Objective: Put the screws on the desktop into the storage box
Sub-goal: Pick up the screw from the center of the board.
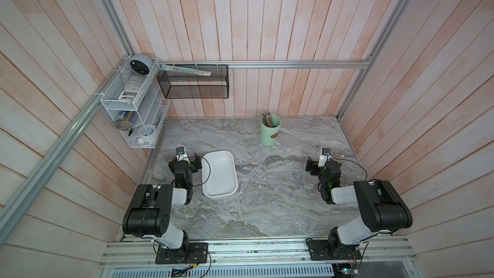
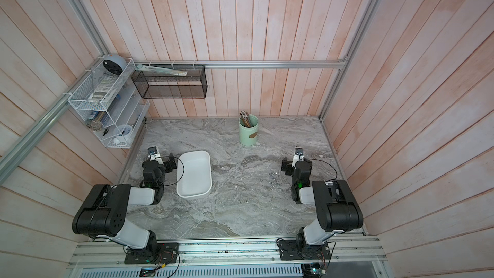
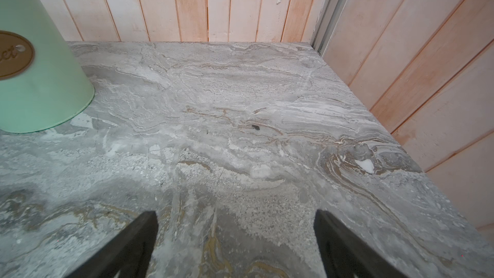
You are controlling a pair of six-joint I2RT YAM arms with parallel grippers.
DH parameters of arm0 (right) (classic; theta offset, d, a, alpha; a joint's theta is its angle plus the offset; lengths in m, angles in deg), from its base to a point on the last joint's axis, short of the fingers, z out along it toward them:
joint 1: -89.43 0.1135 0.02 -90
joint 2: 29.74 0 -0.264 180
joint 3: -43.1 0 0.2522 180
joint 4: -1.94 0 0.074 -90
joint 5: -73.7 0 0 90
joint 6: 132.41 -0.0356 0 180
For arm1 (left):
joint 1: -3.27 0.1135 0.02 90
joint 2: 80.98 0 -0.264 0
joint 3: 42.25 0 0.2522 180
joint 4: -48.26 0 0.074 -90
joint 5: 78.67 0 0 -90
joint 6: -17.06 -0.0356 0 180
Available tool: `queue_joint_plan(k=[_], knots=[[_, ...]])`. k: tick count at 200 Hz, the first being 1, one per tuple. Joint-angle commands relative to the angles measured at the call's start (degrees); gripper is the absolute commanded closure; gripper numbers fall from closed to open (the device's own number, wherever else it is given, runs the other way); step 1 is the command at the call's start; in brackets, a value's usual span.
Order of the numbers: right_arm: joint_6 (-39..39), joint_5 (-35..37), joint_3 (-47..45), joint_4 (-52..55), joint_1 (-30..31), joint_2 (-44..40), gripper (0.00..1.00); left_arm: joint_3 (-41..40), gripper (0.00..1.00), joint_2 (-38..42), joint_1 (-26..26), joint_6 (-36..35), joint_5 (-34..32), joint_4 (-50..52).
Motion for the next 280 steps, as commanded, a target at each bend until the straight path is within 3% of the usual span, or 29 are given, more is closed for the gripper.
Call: queue_joint_plan(k=[1, 98, 117, 136, 149, 155, 170, 182, 197, 209, 221, 247, 263, 280], knots=[[-0.47, 1.12, 1.12, 0.29, -0.23, -0.36, 0.02, -0.18, 0.00, 0.47, -0.17, 0.40, -0.19, -0.53], [-2.71, 3.67, 2.18, 2.40, -1.26, -0.38, 0.02, -0.02, 0.00, 0.44, 0.29, 1.28, -0.35, -0.24], [-2.69, 3.80, 2.18, 2.40, -1.22, -0.31, 0.02, -1.44, 0.00, 1.44, -0.67, 2.13, -6.58, -2.53], [-2.88, 6.43, 2.26, 3.12, -0.54, -1.61, 0.02, -3.68, 0.00, 10.52, -4.32, 0.51, -15.72, -0.03], [-2.07, 9.74, 3.44, 9.53, 0.99, -6.76, 0.02, -3.29, 0.00, 19.21, -6.22, 0.78, -17.97, 6.43], [-1.79, 10.49, 4.82, 14.01, 1.29, -9.39, 0.02, -2.98, 0.00, 23.19, -6.46, 4.21, -18.36, 9.70], [-4.63, 10.45, 10.21, 28.21, 1.61, -15.22, 0.02, -0.62, 0.00, 32.53, -5.99, 21.57, -20.54, 23.49], [-10.50, 10.46, 15.08, 39.34, 1.61, -18.06, 0.02, 3.94, 0.00, 38.57, -4.08, 30.61, -15.85, 38.59], [-16.59, 8.58, 18.86, 48.76, 1.47, -19.93, 0.02, 10.19, 0.00, 42.58, -0.42, 37.06, -8.60, 55.91], [-18.98, 6.93, 21.09, 55.75, 1.69, -21.33, 0.02, 14.82, 0.00, 43.30, 0.99, 41.33, -7.99, 68.24], [-23.32, 7.54, 23.44, 64.11, 1.48, -22.65, 0.02, 18.68, 0.00, 43.15, 1.34, 39.49, -5.78, 76.83], [-26.27, 3.09, 27.86, 81.02, 1.55, -24.29, 0.02, 26.09, 0.00, 41.47, 1.60, 37.23, 6.36, 89.47], [-27.13, -0.77, 28.17, 86.89, 1.60, -24.88, 0.02, 31.71, 0.00, 38.87, 1.61, 32.15, 16.15, 96.60], [-27.69, -3.12, 28.01, 91.91, 1.61, -24.35, 0.02, 37.12, 0.00, 35.43, 1.61, 26.84, 22.44, 105.01]])
